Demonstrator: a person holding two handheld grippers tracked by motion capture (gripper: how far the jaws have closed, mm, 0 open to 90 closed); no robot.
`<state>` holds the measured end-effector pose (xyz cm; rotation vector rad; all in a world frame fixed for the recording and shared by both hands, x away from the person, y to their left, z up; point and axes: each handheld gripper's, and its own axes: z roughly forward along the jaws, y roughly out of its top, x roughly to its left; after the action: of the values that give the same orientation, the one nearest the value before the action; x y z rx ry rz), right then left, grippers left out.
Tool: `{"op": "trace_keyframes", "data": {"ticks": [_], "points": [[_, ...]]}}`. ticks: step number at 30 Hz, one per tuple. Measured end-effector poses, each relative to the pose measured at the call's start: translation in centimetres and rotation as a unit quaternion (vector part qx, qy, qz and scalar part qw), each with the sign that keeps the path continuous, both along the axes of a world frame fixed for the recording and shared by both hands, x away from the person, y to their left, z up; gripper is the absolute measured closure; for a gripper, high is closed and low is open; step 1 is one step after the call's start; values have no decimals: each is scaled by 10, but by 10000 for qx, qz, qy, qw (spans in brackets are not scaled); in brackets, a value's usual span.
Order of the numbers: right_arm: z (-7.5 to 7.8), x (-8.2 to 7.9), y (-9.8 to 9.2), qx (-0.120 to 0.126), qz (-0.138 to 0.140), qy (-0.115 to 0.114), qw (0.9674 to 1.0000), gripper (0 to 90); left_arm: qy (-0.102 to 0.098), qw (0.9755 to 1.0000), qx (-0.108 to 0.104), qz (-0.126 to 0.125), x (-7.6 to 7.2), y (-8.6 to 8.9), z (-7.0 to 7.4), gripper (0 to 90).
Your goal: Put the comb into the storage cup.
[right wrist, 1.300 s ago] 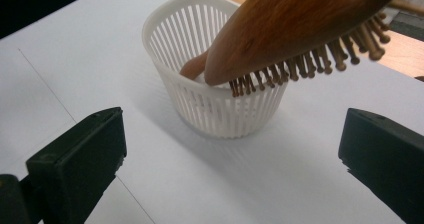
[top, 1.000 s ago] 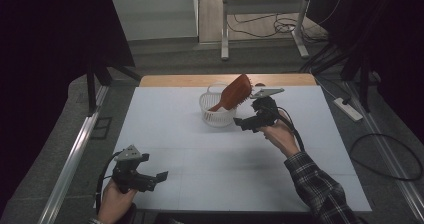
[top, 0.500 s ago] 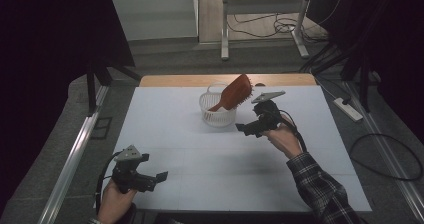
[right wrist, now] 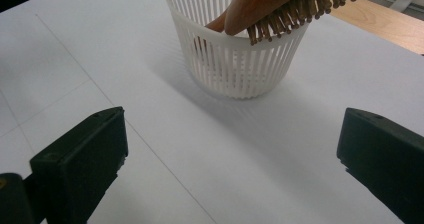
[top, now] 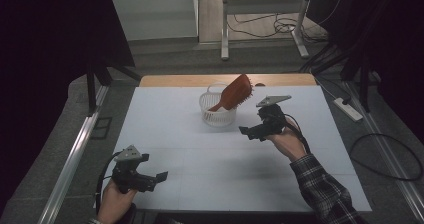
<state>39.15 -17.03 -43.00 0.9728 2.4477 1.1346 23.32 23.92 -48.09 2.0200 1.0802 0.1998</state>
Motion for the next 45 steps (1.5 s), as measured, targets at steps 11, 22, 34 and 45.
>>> {"op": "trace_keyframes", "data": {"ticks": [11, 22, 34, 45], "points": [[0, -12, -9, 71, 3, 136, 9999, 0, -1, 10000, 4, 1, 0, 0, 0, 0], [2, -22, -18, 55, 1, 102, 9999, 0, -2, 10000, 9, 0, 0, 0, 0, 0], [-3, -31, -29, -9, -86, 159, 9998, 0, -3, 10000, -1, -9, 0, 0, 0, 0], [-8, -39, -35, -61, -98, 213, 9997, 0, -4, 10000, -5, -6, 0, 0, 0, 0]]}}
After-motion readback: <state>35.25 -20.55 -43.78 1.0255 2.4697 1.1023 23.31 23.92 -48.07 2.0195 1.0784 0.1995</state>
